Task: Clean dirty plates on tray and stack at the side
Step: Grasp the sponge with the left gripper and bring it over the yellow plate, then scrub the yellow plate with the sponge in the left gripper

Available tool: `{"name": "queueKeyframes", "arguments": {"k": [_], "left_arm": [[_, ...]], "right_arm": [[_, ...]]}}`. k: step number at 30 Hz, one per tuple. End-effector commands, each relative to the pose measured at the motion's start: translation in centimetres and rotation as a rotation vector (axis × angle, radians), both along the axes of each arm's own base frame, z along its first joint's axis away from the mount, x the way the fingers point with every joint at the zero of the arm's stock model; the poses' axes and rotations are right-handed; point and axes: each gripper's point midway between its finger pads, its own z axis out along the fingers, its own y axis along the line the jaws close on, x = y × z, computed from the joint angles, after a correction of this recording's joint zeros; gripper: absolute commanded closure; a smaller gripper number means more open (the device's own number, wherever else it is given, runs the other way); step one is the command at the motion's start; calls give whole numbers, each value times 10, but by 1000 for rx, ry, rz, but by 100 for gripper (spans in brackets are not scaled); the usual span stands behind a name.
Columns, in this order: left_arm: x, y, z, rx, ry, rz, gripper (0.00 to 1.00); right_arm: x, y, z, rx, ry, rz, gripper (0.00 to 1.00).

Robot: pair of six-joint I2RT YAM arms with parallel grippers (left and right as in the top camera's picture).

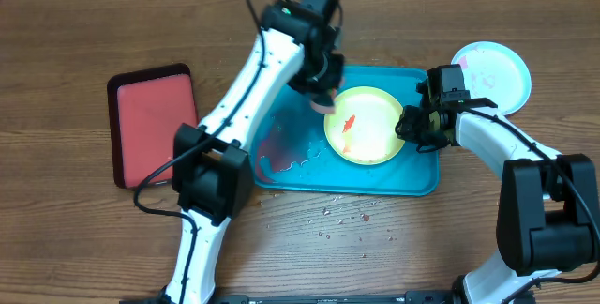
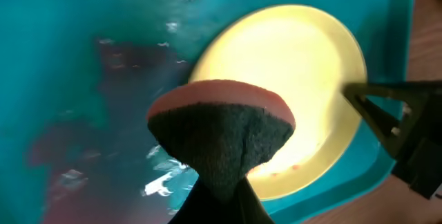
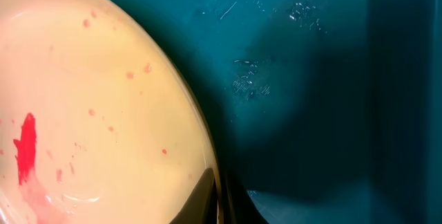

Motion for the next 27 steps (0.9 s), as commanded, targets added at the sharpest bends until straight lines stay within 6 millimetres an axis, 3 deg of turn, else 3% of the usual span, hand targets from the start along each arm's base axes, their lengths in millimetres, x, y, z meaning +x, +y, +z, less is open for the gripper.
{"name": "queueKeyframes", "arguments": {"k": [1,8,17,23,27], "left_arm": [[-25,-29,-27,-52,84,-38,96],[-33,-54,-67,-57,77,34,96],[-17,-64,-95,-82,-30,60,96],[3,-15,-106,191,-170,133,96],[15,18,-103,369,-262,159,96]], "right_arm": [[0,-6,-8,-46,11,17,96],[-7,-6,-10,-49,40,18,96],[-10,-7,-11,-50,54,18,96],[-12,-7,-12,-51,62,18,96],[-12,-7,-12,-52,61,19,96]]}}
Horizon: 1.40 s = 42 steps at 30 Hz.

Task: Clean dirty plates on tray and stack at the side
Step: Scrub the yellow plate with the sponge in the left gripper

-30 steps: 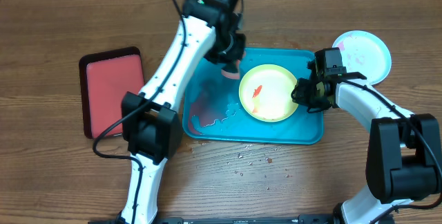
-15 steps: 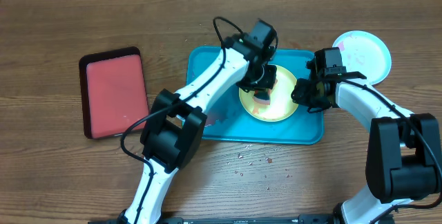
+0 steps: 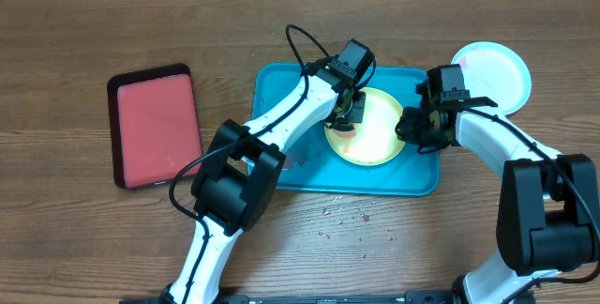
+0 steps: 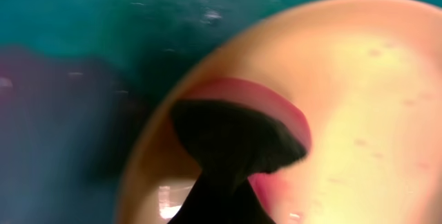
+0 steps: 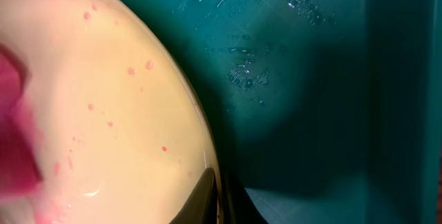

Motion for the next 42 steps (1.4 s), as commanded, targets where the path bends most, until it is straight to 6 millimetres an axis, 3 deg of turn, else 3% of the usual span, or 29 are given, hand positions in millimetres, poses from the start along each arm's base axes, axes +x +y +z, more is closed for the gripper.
{"name": "queueKeyframes", "arguments": {"k": [1,3,6,12,16,20,23,27,30,34,38,42], "left_arm": [[19,44,-1,244,-126,61,96],[20,43,3,234,-130,62,96],[16,23,9,135,-97,34,96],[-13,-53,21,-264,77,-98,96],[-20,-64,4,-278,124,-52,96],[-27,-60,-23,-209,146,-46,96],[-26,-44,-39,-122,140,-20,96],[-10,-1,-43,105,37,40,96],[7,36,-26,311,-78,93,96],[25,66,14,468,-204,160,96],[38,64,43,408,-228,193,96],[42,48,71,221,-175,202,96]], "right_arm": [[-6,-6,-11,-43,36,7,96],[-6,-6,-11,-43,36,7,96],[-6,-6,-11,-43,36,7,96],[-6,-6,-11,-43,36,7,96],[-8,-6,-11,-44,42,7,96],[-11,-7,-12,-45,54,8,96],[-12,-7,-12,-49,58,7,96],[-13,-11,-13,-68,63,3,96],[-13,-13,-14,-83,65,-1,96],[-13,-14,-14,-86,65,-2,96],[-12,-14,-13,-86,62,-1,96],[-8,-13,-3,-89,66,15,96]]}}
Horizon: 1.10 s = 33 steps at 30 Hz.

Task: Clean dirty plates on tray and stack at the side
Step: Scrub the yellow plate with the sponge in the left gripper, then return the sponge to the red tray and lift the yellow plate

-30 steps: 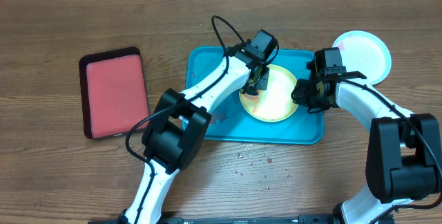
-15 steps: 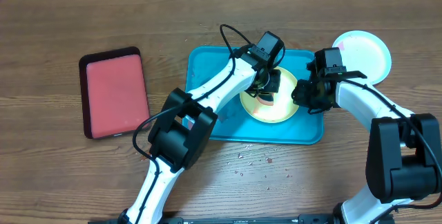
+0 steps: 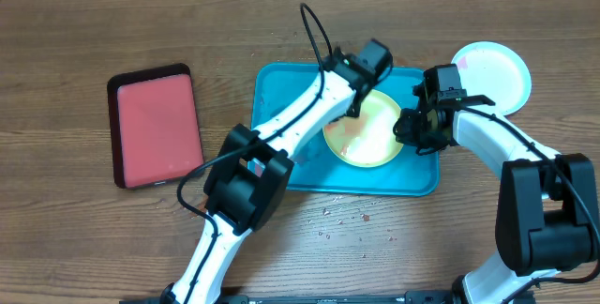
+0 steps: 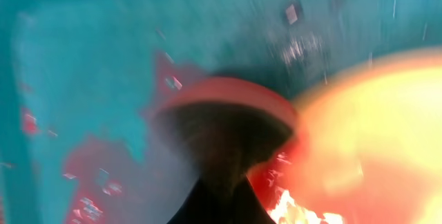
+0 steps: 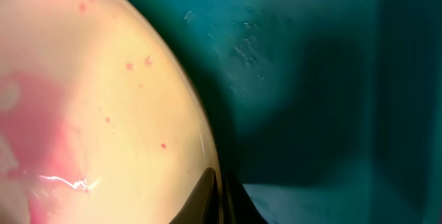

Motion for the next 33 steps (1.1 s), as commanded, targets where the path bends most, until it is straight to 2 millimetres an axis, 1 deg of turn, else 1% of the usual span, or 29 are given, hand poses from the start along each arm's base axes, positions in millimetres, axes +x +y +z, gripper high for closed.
{"name": "queueKeyframes", "arguments": {"k": [1,2,4,6,7,8,9,10,11,13,15,18,21,24,28,30,33], "left_arm": [[24,10,45,-138,-53,75,96],[25,10,54,-185,-48,80,96],[28,14,77,-288,-45,98,96],[31,26,99,-351,-54,116,96],[32,37,110,-371,-60,134,96],[31,51,121,-376,-65,157,96],[30,65,129,-372,-67,182,96],[27,84,136,-356,-64,216,96],[24,102,141,-335,-60,250,96],[11,149,147,-269,-34,360,96],[-1,186,149,-213,-7,453,96],[-19,238,144,-127,58,563,95],[-31,271,133,-101,116,641,96],[-34,299,113,-92,140,713,96],[-33,323,80,-104,157,746,96],[-34,327,63,-137,183,715,96],[-34,326,43,-203,208,662,96]], "right_arm": [[5,-12,2,-67,12,25,96],[8,-12,7,-70,9,42,96],[15,-10,22,-76,1,71,96],[23,-7,37,-79,-14,98,96],[27,-4,45,-80,-22,110,96],[32,1,55,-81,-35,125,96],[35,5,62,-81,-45,137,96],[38,11,70,-82,-60,164,96],[41,17,77,-87,-74,188,96],[47,27,88,-126,-106,217,96],[50,33,94,-169,-130,236,96],[54,46,97,-227,-170,268,96],[55,57,99,-252,-198,284,96],[57,64,101,-286,-221,299,96],[58,59,107,-388,-240,298,96],[58,56,114,-452,-250,297,96],[60,56,126,-524,-275,299,96]]}}
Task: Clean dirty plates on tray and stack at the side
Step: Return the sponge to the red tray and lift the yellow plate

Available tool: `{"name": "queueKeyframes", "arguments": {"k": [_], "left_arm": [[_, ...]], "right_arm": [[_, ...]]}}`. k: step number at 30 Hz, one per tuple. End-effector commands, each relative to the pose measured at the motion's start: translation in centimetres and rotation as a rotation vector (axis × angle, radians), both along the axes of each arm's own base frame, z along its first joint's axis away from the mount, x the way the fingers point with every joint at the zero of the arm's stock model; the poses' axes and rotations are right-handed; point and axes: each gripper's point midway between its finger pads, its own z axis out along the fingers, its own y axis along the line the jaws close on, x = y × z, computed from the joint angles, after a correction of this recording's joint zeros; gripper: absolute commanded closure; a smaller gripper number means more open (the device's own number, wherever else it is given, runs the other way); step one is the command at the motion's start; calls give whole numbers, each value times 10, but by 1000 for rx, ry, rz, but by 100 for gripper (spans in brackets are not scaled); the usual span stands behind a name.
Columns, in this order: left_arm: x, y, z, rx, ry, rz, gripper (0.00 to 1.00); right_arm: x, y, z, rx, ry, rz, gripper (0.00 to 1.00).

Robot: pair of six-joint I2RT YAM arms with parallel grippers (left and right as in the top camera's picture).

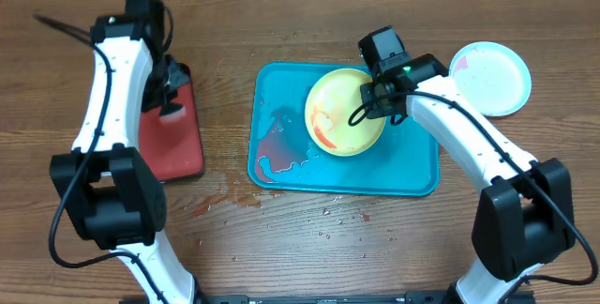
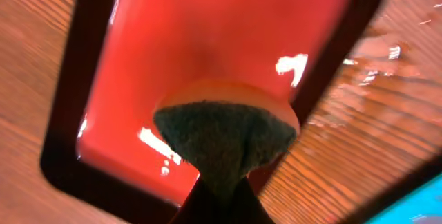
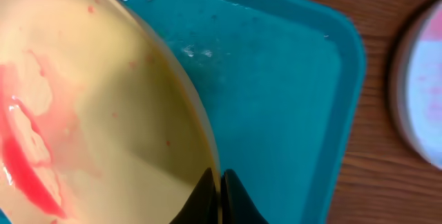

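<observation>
A yellow plate [image 1: 345,112] with a red smear along its lower left sits tilted over the teal tray [image 1: 412,168]. My right gripper [image 1: 378,93] is shut on its back right rim; the right wrist view shows the fingertips [image 3: 219,182] pinching the plate [image 3: 103,99]. My left gripper [image 1: 172,105] is far to the left, shut on a sponge [image 2: 226,131] with a dark scouring face and an orange back. It hangs over the dark-rimmed red dish [image 2: 207,44]. A white plate [image 1: 490,77] with faint pink marks lies right of the tray.
Red liquid pools on the tray's left part [image 1: 272,149]. A wet reddish streak [image 1: 223,201] and small crumbs [image 1: 347,215] lie on the wooden table in front of the tray. The red dish [image 1: 178,149] lies at the left.
My left gripper has moved with the sponge from the yellow plate's back edge to over the red dish at the left. The right gripper now holds the plate tilted and further left.
The sponge first hung by the plate's left rim, with a red streak on the plate and my right gripper on its right rim. Then the sponge lay on the plate, then at its back edge with the streak smeared. Now it is over the red dish.
</observation>
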Motion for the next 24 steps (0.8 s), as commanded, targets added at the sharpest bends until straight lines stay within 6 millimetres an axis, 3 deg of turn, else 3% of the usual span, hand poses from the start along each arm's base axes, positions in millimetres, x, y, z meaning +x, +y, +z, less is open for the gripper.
{"name": "queueKeyframes", "arguments": {"k": [1,8,12,15,17,19,20,24], "left_arm": [[-6,-4,-23,-86,27,-77,96],[-13,7,-48,-46,41,-61,96],[-14,23,-63,47,34,-50,96],[-17,35,-68,92,34,-33,95],[-18,38,-69,92,33,-23,77],[-16,42,-69,93,25,-14,42],[-14,43,-68,95,16,-12,34],[-6,45,-54,99,-9,-13,31]], "right_arm": [[18,1,32,-90,-121,-9,96],[26,6,70,-223,-241,-10,96],[25,10,100,-380,-350,-6,96],[20,19,112,-484,-390,44,96],[16,26,118,-531,-412,74,96],[12,35,124,-575,-432,105,96],[10,38,127,-592,-445,111,96],[3,49,137,-637,-490,125,96]]}}
